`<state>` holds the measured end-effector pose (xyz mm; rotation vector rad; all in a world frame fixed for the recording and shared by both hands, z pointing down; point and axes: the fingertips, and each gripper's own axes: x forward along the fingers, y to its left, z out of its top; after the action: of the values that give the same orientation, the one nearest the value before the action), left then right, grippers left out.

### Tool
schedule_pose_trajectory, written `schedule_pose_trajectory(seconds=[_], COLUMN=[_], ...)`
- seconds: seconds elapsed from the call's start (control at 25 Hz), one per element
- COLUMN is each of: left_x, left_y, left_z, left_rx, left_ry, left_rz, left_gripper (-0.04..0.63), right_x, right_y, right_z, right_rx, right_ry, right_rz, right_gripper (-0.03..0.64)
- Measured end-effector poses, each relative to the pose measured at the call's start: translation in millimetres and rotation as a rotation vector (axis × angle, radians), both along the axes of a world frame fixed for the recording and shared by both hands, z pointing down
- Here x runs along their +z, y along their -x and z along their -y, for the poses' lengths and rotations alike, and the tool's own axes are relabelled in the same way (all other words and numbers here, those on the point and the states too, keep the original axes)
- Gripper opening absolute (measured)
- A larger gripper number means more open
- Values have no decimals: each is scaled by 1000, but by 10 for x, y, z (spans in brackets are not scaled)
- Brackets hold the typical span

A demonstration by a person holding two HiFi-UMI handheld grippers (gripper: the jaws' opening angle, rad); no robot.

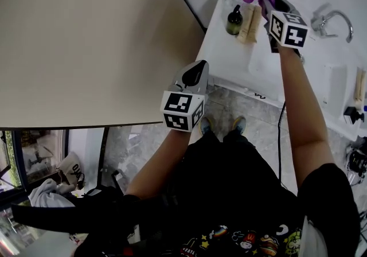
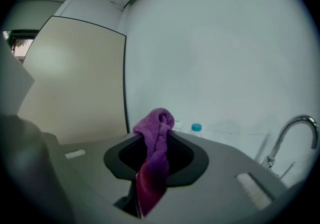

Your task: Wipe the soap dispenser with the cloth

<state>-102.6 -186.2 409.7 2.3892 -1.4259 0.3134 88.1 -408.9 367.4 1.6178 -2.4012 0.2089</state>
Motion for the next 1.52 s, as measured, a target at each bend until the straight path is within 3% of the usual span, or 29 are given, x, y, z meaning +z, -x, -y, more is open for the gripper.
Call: schedule_pose_trajectory(seconds=[0.28, 0.56, 0.96, 1.36, 1.52], left_x=[74, 58, 124, 367, 445], left_y=[42, 2, 27, 178, 166], left_z=[41, 124, 128, 159, 150], left_rx=[-1, 30, 61, 62, 72], left_ry=[13, 6, 14, 52, 67], left_rz=[-3, -18, -21, 5, 9], left_gripper=[1, 1, 1, 1, 1], right_x=[-60, 168, 718, 1515, 1665], right_y=[-262, 100, 647, 839, 893], right_z=[-165, -922, -1515, -1645, -1634], right_rx=[39, -47, -101, -87, -111], right_ry=[-29, -17, 98, 271, 303], right_rz=[15, 54, 64, -64, -69], right_gripper=[117, 117, 117, 118, 131])
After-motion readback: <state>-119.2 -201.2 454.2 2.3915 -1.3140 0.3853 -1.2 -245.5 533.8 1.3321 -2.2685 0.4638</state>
